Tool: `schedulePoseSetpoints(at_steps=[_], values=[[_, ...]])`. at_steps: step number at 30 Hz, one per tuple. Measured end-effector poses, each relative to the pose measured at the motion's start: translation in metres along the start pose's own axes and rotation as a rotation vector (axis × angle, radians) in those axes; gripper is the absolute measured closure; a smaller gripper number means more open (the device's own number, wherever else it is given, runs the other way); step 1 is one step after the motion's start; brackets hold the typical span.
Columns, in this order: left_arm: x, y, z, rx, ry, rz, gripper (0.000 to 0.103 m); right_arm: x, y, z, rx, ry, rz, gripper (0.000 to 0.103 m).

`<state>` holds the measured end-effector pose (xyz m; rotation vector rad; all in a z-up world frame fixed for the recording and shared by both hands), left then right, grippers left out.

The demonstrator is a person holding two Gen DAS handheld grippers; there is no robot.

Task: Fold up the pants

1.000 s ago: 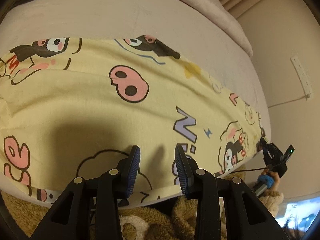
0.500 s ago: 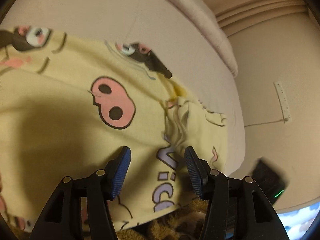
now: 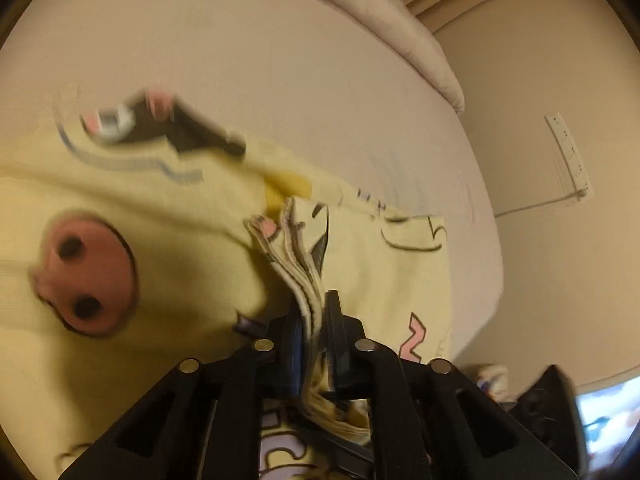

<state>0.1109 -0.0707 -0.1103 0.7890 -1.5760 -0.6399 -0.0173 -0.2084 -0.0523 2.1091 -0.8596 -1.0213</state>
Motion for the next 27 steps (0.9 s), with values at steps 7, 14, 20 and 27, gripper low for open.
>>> schedulePoseSetpoints(at_steps=[7, 14, 20, 27], values=[[-0.013, 0.06, 0.011, 0.148, -0.065, -0.136, 0.098, -0.03, -0.002, -0.026, 0.047, 0.058, -0.116, 0.085], [-0.058, 0.048, 0.022, 0.08, 0.041, -0.3, 0.097, -0.045, -0.045, -0.014, -0.107, 0.097, -0.025, 0.047], [-0.043, 0.081, 0.033, 0.132, -0.003, -0.254, 0.097, -0.019, 0.013, -0.009, -0.049, 0.04, 0.112, 0.035], [-0.039, 0.036, 0.058, -0.014, -0.014, -0.179, 0.097, 0.054, 0.019, 0.036, -0.136, -0.169, 0.279, 0.028]])
Point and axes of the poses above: each gripper's, at about its wrist camera, not at the fingertips, and y roughly against the way its jaws point, x to its right, z to its underside, the point moved 2 cm from there along -y, roughly the way its jaws point, and after that the axes turned 10 degrees about -x, right-handed, at the moved point
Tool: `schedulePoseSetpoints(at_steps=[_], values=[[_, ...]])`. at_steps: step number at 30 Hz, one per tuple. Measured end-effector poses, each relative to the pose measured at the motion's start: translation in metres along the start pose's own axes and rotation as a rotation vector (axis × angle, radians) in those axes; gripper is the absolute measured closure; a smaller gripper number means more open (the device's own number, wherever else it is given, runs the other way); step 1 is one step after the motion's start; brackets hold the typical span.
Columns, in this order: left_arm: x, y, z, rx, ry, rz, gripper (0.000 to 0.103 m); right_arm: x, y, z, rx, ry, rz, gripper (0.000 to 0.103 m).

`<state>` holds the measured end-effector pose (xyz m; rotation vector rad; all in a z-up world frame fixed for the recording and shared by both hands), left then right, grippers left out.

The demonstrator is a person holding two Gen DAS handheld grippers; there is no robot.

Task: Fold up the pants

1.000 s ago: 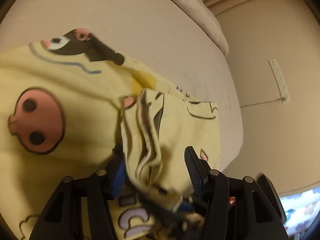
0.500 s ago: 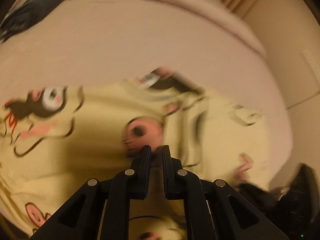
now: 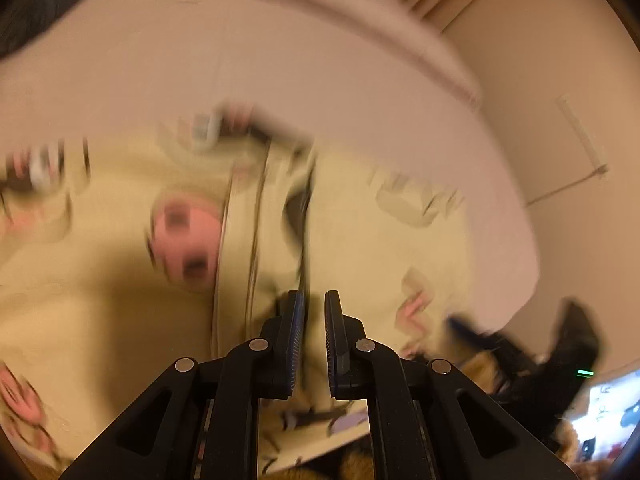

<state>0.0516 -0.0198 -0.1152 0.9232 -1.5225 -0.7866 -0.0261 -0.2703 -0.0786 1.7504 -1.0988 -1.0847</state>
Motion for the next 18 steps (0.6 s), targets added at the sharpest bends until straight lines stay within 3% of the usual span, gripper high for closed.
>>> schedulePoseSetpoints(at_steps=[1, 2, 8, 11, 15, 18], values=[[-0.004, -0.006, 0.005, 0.003, 0.01, 0.002, 0.097, -0.005, 0.003, 0.009, 0.009, 0.014, 0.011, 0.028], [-0.007, -0.003, 0.016, 0.056, 0.013, 0.009, 0.097, -0.008, 0.003, 0.012, -0.011, 0.026, 0.027, 0.028], [-0.028, 0.012, 0.039, -0.006, 0.074, 0.042, 0.097, -0.007, 0.011, 0.016, -0.102, 0.031, 0.061, 0.028], [-0.034, 0.013, 0.045, -0.016, 0.095, 0.072, 0.097, -0.003, 0.023, -0.004, -0.057, 0.007, 0.055, 0.028], [-0.032, 0.012, 0.057, -0.026, 0.092, 0.077, 0.097, 0.007, 0.036, -0.059, 0.06, -0.001, 0.07, 0.028], [-0.033, 0.012, 0.067, -0.026, 0.099, 0.08, 0.097, 0.015, 0.015, -0.1, 0.084, -0.026, 0.028, 0.027]])
Point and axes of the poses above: each gripper's, at about its wrist camera, not at the fingertips, and y roughly against the way its jaws point, x to its right, z to its underside, the point moved 2 cm from there along -y, roughly the way its jaws point, and after that the axes turned 10 degrees about -x, right-handed, at the moved point
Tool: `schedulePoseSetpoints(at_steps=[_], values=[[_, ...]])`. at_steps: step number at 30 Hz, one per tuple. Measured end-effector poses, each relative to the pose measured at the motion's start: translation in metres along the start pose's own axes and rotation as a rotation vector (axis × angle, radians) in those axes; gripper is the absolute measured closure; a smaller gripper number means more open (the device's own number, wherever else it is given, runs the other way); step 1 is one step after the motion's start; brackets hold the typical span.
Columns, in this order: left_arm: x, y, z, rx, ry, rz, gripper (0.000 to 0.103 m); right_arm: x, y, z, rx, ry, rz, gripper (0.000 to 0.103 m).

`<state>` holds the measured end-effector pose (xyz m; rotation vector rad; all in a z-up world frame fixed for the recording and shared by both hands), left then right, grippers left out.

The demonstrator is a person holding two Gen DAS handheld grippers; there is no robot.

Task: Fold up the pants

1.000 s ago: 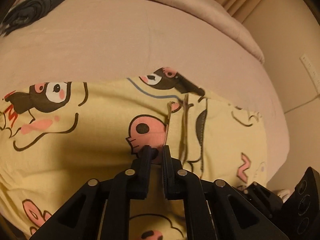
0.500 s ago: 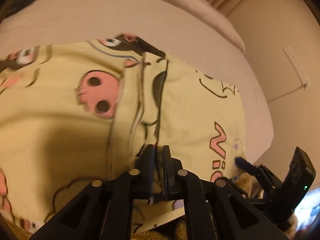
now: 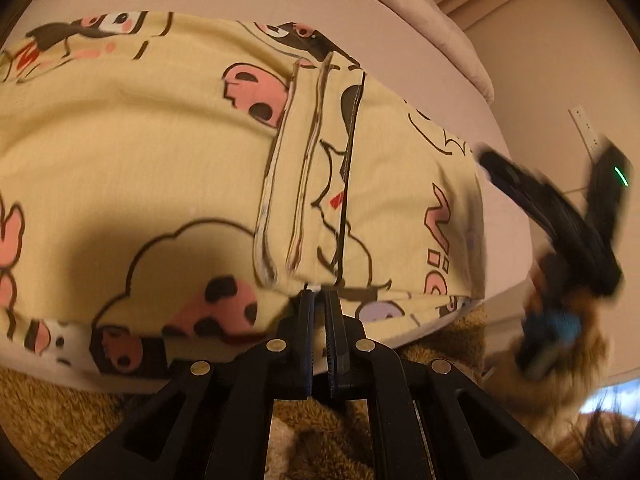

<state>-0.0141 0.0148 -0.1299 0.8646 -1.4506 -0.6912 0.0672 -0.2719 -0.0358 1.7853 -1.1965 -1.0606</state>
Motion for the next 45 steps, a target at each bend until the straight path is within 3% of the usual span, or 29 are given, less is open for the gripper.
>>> schedulePoseSetpoints(at_steps=[4, 6, 8, 9, 11, 14, 16, 18, 21, 25, 28, 31, 35, 40, 43, 45], values=[[-0.002, 0.008, 0.004, 0.016, 0.018, 0.008, 0.097, 0.016, -0.064, -0.017, -0.121, -0.05, 0.05, 0.024], [-0.011, 0.021, 0.009, 0.047, 0.031, -0.029, 0.097, 0.007, -0.067, -0.017, -0.057, -0.004, 0.059, 0.009], [-0.02, 0.034, 0.01, 0.088, 0.056, -0.059, 0.094, -0.003, -0.073, -0.018, -0.079, 0.024, 0.114, 0.004], [-0.03, 0.044, 0.01, 0.119, 0.083, -0.079, 0.091, -0.006, -0.072, -0.02, -0.088, 0.017, 0.131, 0.004], [-0.05, 0.063, 0.014, 0.168, 0.133, -0.117, 0.07, -0.009, -0.062, -0.022, -0.094, -0.005, 0.141, 0.013], [-0.08, 0.09, 0.011, 0.266, 0.237, -0.154, 0.055, -0.025, -0.033, -0.013, -0.023, 0.022, 0.126, 0.018], [-0.101, 0.105, 0.013, 0.319, 0.305, -0.149, 0.055, -0.04, -0.029, 0.001, -0.027, 0.074, 0.113, 0.015], [-0.12, 0.115, 0.016, 0.358, 0.366, -0.133, 0.054, -0.053, -0.05, 0.024, -0.117, 0.132, 0.109, 0.015], [-0.134, 0.121, 0.011, 0.391, 0.419, -0.131, 0.054, -0.057, -0.054, 0.041, -0.025, 0.131, 0.157, 0.013], [-0.137, 0.126, 0.013, 0.404, 0.439, -0.106, 0.054, -0.062, -0.041, 0.034, -0.07, 0.107, 0.156, 0.015], [-0.14, 0.134, 0.011, 0.419, 0.441, -0.11, 0.054, -0.075, -0.027, 0.034, -0.04, 0.14, 0.11, 0.014], [-0.14, 0.137, 0.011, 0.455, 0.465, -0.132, 0.054, -0.081, -0.044, 0.043, -0.101, 0.142, 0.062, 0.012], [-0.149, 0.136, 0.007, 0.472, 0.538, -0.255, 0.053, -0.092, -0.061, 0.052, -0.066, 0.157, 0.158, 0.002], [-0.162, 0.107, -0.007, 0.393, 0.546, -0.162, 0.053, -0.09, -0.065, 0.041, -0.11, 0.146, 0.125, 0.0], [-0.158, 0.106, -0.009, 0.439, 0.524, -0.158, 0.042, -0.092, -0.066, 0.039, -0.102, 0.145, 0.132, 0.0], [-0.156, 0.105, -0.01, 0.446, 0.532, -0.147, 0.042, -0.093, -0.066, 0.039, -0.1, 0.145, 0.127, 0.0]])
Point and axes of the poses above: each gripper's, at about its wrist camera, not at the fingertips, and y roughly against the way its jaws point, x to its right, z to its underside, the point moved 2 cm from there along -y, roughly the way its jaws point, and after that the axes turned 10 degrees about -x, right-handed, at the moved point
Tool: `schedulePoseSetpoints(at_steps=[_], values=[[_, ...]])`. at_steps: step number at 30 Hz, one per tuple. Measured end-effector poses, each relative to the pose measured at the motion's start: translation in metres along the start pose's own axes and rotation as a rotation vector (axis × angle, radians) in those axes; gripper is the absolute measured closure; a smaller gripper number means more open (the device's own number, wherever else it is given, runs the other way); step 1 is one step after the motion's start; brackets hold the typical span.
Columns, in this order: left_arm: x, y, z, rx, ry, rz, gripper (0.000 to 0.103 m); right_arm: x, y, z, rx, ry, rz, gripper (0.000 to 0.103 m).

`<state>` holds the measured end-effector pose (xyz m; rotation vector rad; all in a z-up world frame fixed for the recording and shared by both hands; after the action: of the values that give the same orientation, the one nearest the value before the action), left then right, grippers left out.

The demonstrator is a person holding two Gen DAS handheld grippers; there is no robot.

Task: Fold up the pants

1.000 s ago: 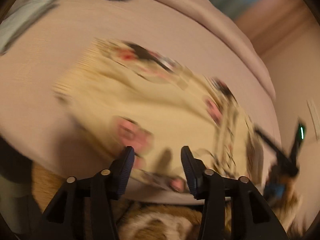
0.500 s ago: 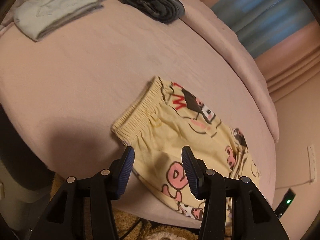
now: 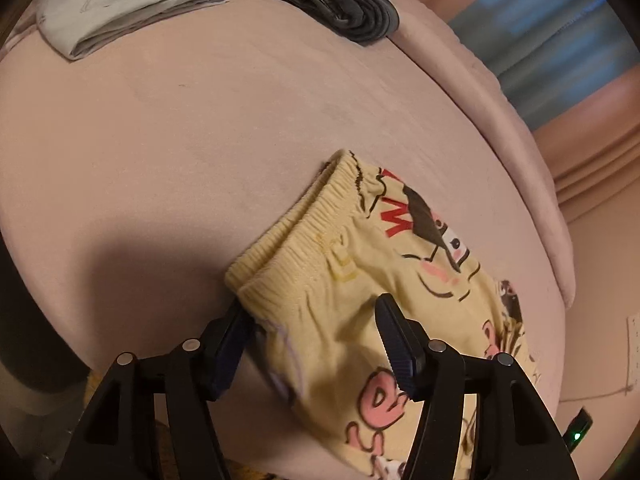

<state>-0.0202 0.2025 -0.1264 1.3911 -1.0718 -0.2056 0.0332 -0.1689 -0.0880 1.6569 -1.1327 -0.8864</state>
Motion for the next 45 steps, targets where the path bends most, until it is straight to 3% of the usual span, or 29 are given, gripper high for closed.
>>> schedulePoseSetpoints(at_steps=[2, 4, 6, 8, 10, 15, 19, 22, 26, 29, 31, 34, 36, 38, 41, 45], values=[[0.003, 0.0, 0.001, -0.011, -0.003, -0.001, 0.049, -0.001, -0.001, -0.002, 0.001, 0.001, -0.006, 0.0], [0.004, -0.004, 0.001, -0.046, 0.008, 0.047, 0.097, 0.0, -0.001, -0.001, 0.005, 0.001, -0.007, 0.0], [0.005, -0.014, 0.006, -0.107, 0.061, 0.167, 0.097, 0.006, 0.001, 0.004, 0.01, 0.001, -0.01, 0.0], [0.019, -0.006, 0.01, -0.056, 0.026, 0.116, 0.099, 0.005, 0.001, 0.003, 0.013, 0.0, -0.012, 0.0], [0.041, 0.006, 0.013, -0.032, -0.042, 0.129, 0.099, 0.006, 0.003, 0.004, 0.017, 0.0, -0.023, 0.0], [0.14, 0.054, 0.027, -0.011, -0.324, 0.33, 0.099, 0.021, 0.014, 0.012, 0.046, -0.025, -0.101, 0.006], [0.211, 0.056, 0.05, -0.083, -0.497, 0.467, 0.099, 0.046, 0.031, 0.022, 0.065, -0.12, -0.182, 0.013], [0.269, 0.033, 0.079, -0.151, -0.652, 0.467, 0.099, 0.072, 0.045, 0.034, 0.079, -0.203, -0.194, 0.012], [0.312, -0.022, 0.113, -0.278, -0.769, 0.438, 0.099, 0.108, 0.056, 0.053, 0.1, -0.311, -0.14, 0.011], [0.32, -0.082, 0.147, -0.404, -0.83, 0.288, 0.095, 0.141, 0.054, 0.074, 0.078, -0.425, -0.121, 0.011], [0.317, -0.111, 0.162, -0.512, -0.815, 0.216, 0.079, 0.155, 0.051, 0.085, 0.051, -0.479, -0.111, 0.011], [0.315, -0.107, 0.164, -0.544, -0.802, 0.295, 0.05, 0.169, 0.055, 0.1, 0.052, -0.518, -0.096, 0.011], [0.317, -0.09, 0.16, -0.566, -0.803, 0.362, 0.041, 0.173, 0.058, 0.103, 0.053, -0.529, -0.088, 0.011], [0.314, -0.07, 0.157, -0.55, -0.805, 0.41, 0.038, 0.173, 0.064, 0.101, 0.058, -0.525, -0.084, 0.011], [0.3, -0.034, 0.144, -0.456, -0.815, 0.473, 0.034, 0.171, 0.075, 0.089, 0.095, -0.492, -0.103, 0.011], [0.271, -0.011, 0.127, -0.361, -0.778, 0.434, 0.033, 0.138, 0.094, 0.06, 0.159, -0.348, -0.198, 0.013]])
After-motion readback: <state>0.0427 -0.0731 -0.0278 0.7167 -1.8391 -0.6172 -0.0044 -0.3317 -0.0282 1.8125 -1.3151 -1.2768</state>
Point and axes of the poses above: each gripper's, at about its wrist camera, not at the fingertips, and y roughly against the way its jaws point, x to its right, z to its underside, the point moved 2 cm from there along -y, roughly the way its jaws point, and after that the axes turned 10 degrees about -x, right-handed, at the moved point
